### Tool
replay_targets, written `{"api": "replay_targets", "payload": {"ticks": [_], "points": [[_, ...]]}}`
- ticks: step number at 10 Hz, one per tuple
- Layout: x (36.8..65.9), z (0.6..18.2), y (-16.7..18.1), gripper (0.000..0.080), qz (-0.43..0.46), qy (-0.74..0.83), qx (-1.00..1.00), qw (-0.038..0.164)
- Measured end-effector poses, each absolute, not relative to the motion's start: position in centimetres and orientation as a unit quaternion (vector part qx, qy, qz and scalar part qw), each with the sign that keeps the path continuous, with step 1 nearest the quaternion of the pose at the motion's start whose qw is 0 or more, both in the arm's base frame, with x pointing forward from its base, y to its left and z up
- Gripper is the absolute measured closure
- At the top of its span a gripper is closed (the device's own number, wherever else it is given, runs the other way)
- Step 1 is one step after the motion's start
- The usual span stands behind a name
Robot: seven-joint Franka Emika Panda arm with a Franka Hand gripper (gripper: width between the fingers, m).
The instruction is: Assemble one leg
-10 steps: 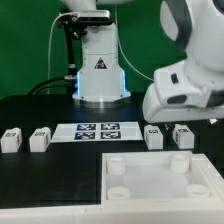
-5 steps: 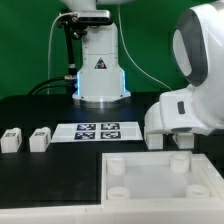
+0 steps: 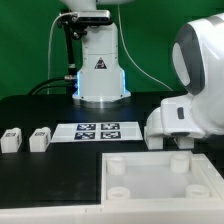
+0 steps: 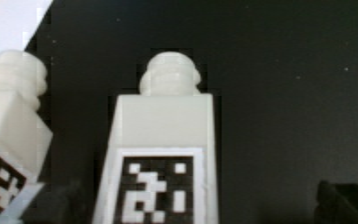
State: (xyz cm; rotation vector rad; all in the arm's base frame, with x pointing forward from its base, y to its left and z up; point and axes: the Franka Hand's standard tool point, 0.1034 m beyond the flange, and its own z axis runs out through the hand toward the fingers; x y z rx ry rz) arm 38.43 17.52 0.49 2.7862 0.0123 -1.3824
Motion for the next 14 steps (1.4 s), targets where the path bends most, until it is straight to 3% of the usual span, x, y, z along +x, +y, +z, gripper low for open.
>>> {"api": "replay_targets", "payload": {"ticks": [1,2,3,4,12,13,14], "points": [[38.5,0.5,17.5,0.0293,-0.444,0.003,0.896,0.016],[38.4,0.4,17.5,0.0293,-0.445,0.003,0.895,0.016],[38.4,0.4,17.5,0.0430,-0.445,0.003,0.895,0.016],[38.4,0.4,17.5,0.0509,-0.445,0.003,0.895,0.016],[38.4,0.4,17.5,0.0509,-0.444,0.003,0.896,0.016],[38.8,0.7,17.4,0.0509,-0.435,0.007,0.900,0.013],[40.0,2.3,16.8,0.0509,-0.438,0.025,0.899,0.005]]}}
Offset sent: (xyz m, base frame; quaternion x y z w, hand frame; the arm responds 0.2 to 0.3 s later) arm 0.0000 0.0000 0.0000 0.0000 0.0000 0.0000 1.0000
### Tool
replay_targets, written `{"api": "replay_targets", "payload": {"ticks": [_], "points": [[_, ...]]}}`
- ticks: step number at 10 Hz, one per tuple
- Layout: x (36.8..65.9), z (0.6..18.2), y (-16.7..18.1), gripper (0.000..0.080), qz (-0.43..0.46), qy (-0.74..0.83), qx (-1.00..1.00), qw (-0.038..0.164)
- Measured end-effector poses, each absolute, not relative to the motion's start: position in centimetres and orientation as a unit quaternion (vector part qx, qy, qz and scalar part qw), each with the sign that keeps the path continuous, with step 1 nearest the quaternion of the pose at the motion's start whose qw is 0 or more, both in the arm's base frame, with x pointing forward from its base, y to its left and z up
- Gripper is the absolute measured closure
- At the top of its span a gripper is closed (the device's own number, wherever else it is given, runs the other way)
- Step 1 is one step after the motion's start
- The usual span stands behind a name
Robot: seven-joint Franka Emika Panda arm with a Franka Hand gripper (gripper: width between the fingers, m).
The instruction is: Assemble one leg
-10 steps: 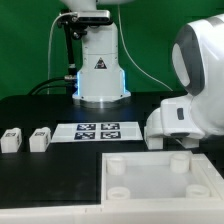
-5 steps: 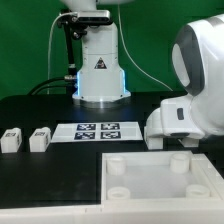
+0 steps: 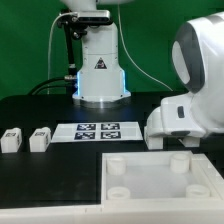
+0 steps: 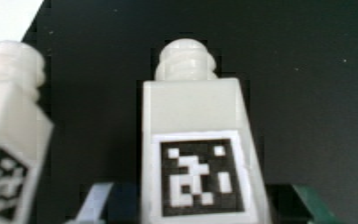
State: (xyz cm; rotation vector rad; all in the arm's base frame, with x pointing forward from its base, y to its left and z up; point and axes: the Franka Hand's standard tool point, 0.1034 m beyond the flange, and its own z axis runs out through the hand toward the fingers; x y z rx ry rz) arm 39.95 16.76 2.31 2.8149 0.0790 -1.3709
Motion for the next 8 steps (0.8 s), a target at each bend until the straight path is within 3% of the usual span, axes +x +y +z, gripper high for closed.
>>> {"api": "replay_targets", "payload": {"ticks": [4,5,7,8], "points": [[45.8,8.7,15.5,0.0509,-0.279,0.040,0.959,-0.016],[47.1,11.0,15.4,0.0509,-0.223,0.044,0.974,-0.018],[49.2,14.8,15.9,0.0509,-0.134,0.050,0.990,-0.006],[49.3,14.7,16.1,0.0508,-0.074,0.050,0.996,-0.015]]}}
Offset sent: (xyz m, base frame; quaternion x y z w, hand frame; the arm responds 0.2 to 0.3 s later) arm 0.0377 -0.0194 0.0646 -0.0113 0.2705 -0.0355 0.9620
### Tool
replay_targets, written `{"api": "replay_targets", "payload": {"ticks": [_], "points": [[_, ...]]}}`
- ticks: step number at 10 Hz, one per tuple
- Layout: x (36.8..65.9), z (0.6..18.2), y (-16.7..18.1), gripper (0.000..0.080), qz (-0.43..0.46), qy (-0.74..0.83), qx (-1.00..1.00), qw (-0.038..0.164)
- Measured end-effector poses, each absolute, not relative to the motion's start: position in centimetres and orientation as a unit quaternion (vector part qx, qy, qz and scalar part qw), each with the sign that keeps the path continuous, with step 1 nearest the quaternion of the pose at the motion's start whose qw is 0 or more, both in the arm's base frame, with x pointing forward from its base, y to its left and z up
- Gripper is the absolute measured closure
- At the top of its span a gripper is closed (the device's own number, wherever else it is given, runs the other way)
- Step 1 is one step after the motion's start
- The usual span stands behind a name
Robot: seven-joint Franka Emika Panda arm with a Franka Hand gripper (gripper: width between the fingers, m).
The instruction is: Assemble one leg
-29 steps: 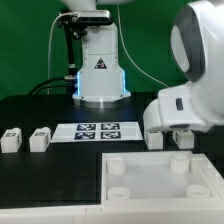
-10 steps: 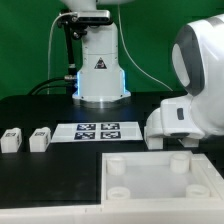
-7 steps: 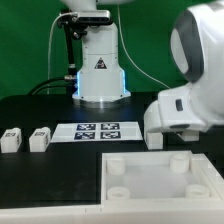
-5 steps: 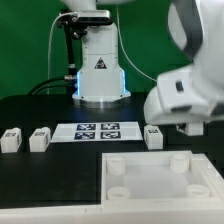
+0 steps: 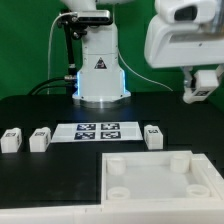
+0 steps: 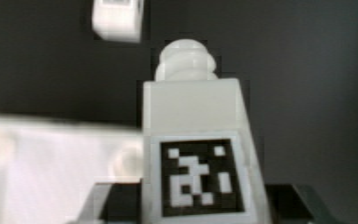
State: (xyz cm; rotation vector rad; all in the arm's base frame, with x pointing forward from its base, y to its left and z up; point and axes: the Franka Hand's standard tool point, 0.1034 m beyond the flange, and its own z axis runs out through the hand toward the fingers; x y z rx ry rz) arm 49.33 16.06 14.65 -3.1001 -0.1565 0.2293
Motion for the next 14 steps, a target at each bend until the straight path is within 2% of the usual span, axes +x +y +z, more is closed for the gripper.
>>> {"api": "replay_targets", "payload": {"ticks": [1,2,3,4,5,7,8,9,12,13,14], "points": [[48.6,14.3,15.8,0.0508,0.055,-0.050,-0.997,0.016],[49.6,14.3,16.0,0.0508,-0.009,-0.050,-0.998,0.028],[50.2,13.7,14.7,0.0508,-0.054,-0.087,-0.994,0.033],[52.0,14.8,12.9,0.0508,-0.073,-0.095,-0.992,0.031],[54.7,17.5,12.4,0.0508,-0.124,-0.086,-0.988,0.035],[57.8,20.1,12.2,0.0508,-0.212,-0.061,-0.974,0.050],[57.1,19.4,12.3,0.0508,-0.243,-0.063,-0.967,0.052],[56.5,18.7,12.2,0.0508,-0.232,-0.063,-0.969,0.051],[56.7,18.5,12.2,0.0508,-0.245,-0.069,-0.966,0.050],[56.9,16.5,12.0,0.0508,-0.266,-0.079,-0.959,0.049],[58.3,15.4,11.6,0.0508,-0.264,-0.085,-0.960,0.047]]}}
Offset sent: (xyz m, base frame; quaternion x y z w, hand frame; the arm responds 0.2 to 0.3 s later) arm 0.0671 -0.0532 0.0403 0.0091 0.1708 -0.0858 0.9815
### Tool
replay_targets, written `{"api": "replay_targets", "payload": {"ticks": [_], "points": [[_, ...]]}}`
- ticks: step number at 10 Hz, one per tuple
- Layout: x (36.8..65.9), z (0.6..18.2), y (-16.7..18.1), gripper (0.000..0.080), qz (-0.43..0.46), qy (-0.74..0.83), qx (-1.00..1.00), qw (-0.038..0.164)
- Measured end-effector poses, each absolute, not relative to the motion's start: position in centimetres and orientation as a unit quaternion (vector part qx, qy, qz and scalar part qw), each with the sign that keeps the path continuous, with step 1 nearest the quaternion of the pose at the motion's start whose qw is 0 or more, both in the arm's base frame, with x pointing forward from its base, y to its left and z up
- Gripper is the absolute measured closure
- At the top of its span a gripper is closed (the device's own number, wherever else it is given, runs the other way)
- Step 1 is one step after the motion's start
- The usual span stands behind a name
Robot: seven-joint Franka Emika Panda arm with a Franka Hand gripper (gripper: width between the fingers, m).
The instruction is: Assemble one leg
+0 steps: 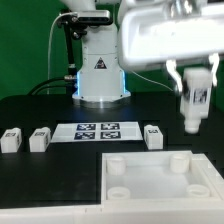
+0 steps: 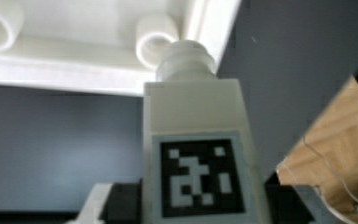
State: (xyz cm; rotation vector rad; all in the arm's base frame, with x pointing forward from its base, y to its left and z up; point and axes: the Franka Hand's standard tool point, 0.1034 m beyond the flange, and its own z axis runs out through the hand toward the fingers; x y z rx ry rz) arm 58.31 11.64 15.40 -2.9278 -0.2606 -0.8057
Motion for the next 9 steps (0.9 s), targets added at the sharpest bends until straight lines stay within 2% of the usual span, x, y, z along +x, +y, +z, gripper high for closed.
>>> {"api": "replay_targets", "payload": {"ticks": [1,2,3,7,9], "points": [[60.4,16.2,11.5,0.0508,-0.281,-0.092,-0.954,0.045],[61.4,15.8,11.1,0.0508,-0.290,-0.101,-0.951,0.041],[61.7,14.7,11.0,0.0508,-0.284,-0.099,-0.953,0.041],[61.6,14.6,11.2,0.0508,-0.282,-0.100,-0.953,0.042],[62.1,13.2,11.1,0.0508,-0.277,-0.102,-0.955,0.043]]}}
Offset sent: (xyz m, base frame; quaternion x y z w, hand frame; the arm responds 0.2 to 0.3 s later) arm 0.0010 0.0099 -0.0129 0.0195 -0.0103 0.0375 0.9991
